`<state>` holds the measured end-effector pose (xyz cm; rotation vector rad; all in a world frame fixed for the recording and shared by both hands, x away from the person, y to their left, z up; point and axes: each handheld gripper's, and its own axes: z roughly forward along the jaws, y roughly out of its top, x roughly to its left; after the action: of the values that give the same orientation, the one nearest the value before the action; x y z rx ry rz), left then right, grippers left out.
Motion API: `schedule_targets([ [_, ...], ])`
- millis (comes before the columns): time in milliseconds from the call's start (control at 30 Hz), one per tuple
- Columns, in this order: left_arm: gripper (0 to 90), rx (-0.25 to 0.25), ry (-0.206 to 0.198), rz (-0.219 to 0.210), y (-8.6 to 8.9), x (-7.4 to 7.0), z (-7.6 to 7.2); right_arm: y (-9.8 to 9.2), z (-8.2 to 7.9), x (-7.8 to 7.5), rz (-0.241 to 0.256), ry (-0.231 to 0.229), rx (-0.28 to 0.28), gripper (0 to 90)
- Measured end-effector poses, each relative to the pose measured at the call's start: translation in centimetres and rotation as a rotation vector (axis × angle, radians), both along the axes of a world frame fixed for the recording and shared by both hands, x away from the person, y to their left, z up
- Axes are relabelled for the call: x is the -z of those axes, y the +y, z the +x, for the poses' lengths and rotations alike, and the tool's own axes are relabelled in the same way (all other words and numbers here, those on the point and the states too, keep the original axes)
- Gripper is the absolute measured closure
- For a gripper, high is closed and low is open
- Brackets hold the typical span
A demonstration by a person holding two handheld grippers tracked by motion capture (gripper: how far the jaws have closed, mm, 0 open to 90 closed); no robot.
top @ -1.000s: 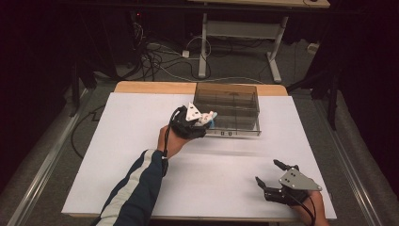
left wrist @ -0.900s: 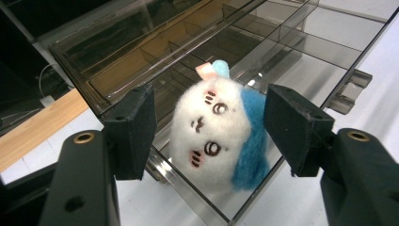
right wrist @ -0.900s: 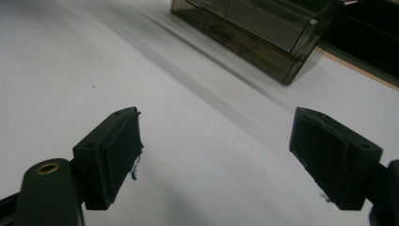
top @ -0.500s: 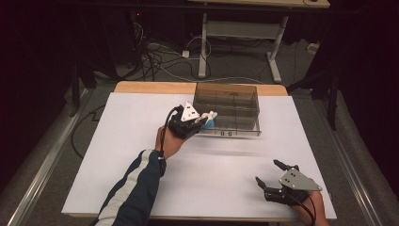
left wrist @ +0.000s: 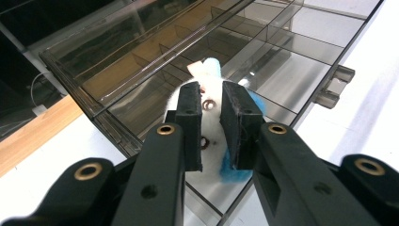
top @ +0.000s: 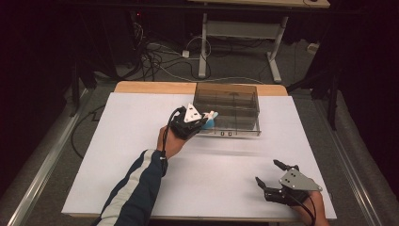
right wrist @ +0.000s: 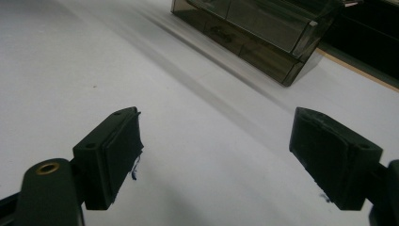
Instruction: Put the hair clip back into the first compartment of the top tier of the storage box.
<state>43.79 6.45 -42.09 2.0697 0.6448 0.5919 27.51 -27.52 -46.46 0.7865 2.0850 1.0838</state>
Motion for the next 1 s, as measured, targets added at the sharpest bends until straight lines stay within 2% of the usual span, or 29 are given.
schedule_targets([
  [67, 75.7, -0.006, -0.005, -0.005, 0.0, 0.0, 0.0, 0.0, 0.0, 0.0, -0.001, 0.001, 0.001, 17.6],
  [133, 70.6, -0.014, -0.007, -0.007, 0.0, 0.0, 0.0, 0.0, 0.0, 0.0, -0.001, 0.0, 0.0, 17.6],
  [333, 70.6, -0.017, -0.023, -0.012, 0.2, -0.3, -0.2, -0.1, 0.0, -0.1, 0.004, -0.004, 0.005, 17.6],
  [600, 70.4, -0.015, -0.064, -0.019, 0.5, -1.1, -0.7, 0.0, 0.0, -0.1, 0.006, -0.005, 0.006, 17.6],
  [667, 65.6, -0.02, -0.076, -0.007, 0.5, -1.2, -0.8, 0.0, 0.0, -0.1, 0.003, -0.008, 0.005, 17.6],
  [800, 64.2, -0.012, -0.083, 0.002, 0.6, -1.4, -1.0, 0.1, -0.1, -0.1, 0.003, -0.004, 0.002, 17.6],
  [967, 55.2, 0.011, -0.088, 0.021, 0.5, -1.4, -1.2, 0.1, 0.0, 0.0, 0.003, -0.004, 0.002, 17.6],
  [1000, 50.6, 0.013, -0.087, 0.021, 0.5, -1.4, -1.2, 0.1, 0.0, 0.0, 0.002, -0.003, 0.002, 17.6],
])
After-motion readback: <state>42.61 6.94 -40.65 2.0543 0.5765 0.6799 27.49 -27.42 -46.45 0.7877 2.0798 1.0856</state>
